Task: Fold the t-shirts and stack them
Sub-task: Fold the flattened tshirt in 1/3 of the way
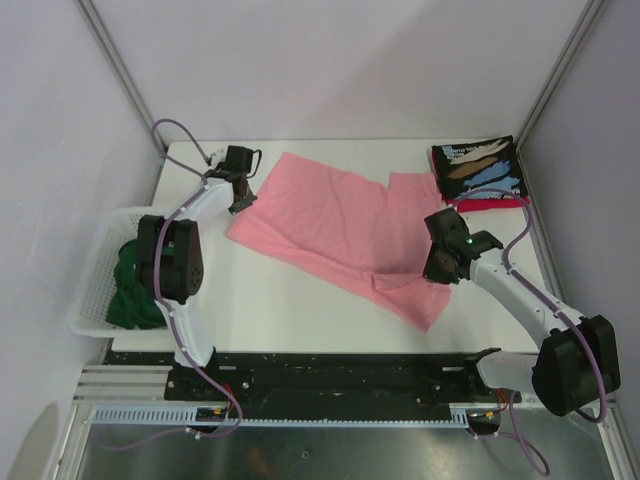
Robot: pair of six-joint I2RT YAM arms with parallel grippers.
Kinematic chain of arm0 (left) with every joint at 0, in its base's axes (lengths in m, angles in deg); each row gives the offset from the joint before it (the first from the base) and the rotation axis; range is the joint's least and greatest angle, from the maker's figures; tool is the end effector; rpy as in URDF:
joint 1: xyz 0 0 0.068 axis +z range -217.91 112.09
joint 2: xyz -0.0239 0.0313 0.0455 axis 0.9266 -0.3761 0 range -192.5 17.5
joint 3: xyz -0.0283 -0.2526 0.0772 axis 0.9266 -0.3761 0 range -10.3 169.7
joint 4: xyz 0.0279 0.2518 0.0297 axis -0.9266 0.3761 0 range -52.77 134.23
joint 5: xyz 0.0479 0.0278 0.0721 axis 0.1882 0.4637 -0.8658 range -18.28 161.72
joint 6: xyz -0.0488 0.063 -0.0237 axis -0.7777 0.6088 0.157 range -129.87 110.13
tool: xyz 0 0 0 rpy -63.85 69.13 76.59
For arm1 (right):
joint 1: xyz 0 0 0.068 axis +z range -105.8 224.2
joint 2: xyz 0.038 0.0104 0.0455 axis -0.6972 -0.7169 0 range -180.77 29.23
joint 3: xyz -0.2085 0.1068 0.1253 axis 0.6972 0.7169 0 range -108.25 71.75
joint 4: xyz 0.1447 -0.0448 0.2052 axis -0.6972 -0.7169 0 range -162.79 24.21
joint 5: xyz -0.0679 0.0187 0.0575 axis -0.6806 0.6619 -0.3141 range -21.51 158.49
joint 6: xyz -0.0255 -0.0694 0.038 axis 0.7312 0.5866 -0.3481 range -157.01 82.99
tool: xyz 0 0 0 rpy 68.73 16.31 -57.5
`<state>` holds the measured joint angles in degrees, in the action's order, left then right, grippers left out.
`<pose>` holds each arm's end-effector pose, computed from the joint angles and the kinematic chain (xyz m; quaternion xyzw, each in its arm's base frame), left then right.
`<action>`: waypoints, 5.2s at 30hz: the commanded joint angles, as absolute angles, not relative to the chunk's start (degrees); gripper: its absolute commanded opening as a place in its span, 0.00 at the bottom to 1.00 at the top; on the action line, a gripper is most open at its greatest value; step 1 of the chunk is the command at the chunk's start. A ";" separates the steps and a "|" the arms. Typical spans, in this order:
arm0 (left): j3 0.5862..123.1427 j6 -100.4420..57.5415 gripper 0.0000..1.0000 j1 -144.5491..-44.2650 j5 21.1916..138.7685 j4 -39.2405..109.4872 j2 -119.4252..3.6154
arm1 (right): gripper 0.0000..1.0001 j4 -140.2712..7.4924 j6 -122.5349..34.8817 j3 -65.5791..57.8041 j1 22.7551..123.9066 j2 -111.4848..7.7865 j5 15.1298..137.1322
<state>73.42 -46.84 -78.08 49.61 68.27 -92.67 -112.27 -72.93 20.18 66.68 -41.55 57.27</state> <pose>0.4225 -0.0480 0.1829 -0.2706 0.9041 0.0589 0.3254 0.2271 0.0787 0.2018 0.1343 0.9638 0.0188 0.2295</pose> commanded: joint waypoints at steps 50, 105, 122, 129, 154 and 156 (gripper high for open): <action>86.25 -43.40 0.00 -78.27 51.32 67.47 -101.72 | 0.00 -104.95 -63.68 10.56 60.46 -53.11 52.60; 66.80 -42.65 0.51 -76.43 65.14 63.07 -86.61 | 0.35 -95.19 -61.70 -1.68 73.09 -77.75 50.56; 67.07 -41.81 0.51 -74.54 66.00 63.06 -84.47 | 0.41 -100.86 -66.06 0.41 71.11 -67.16 53.23; 73.42 -40.93 0.45 -74.60 66.80 63.11 -92.18 | 0.42 -100.61 -73.17 15.98 71.79 -49.25 58.34; 82.19 -46.41 0.41 -76.82 61.68 63.09 -103.09 | 0.44 -105.73 -79.57 29.72 72.94 -30.92 60.84; 82.19 -46.89 0.40 -77.10 61.48 63.12 -103.46 | 0.44 -106.06 -79.73 29.73 73.12 -30.65 60.91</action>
<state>80.24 -45.05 -76.27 62.92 63.31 -102.64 -105.39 -78.57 29.75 72.63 -32.57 60.98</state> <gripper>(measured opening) 0.412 0.437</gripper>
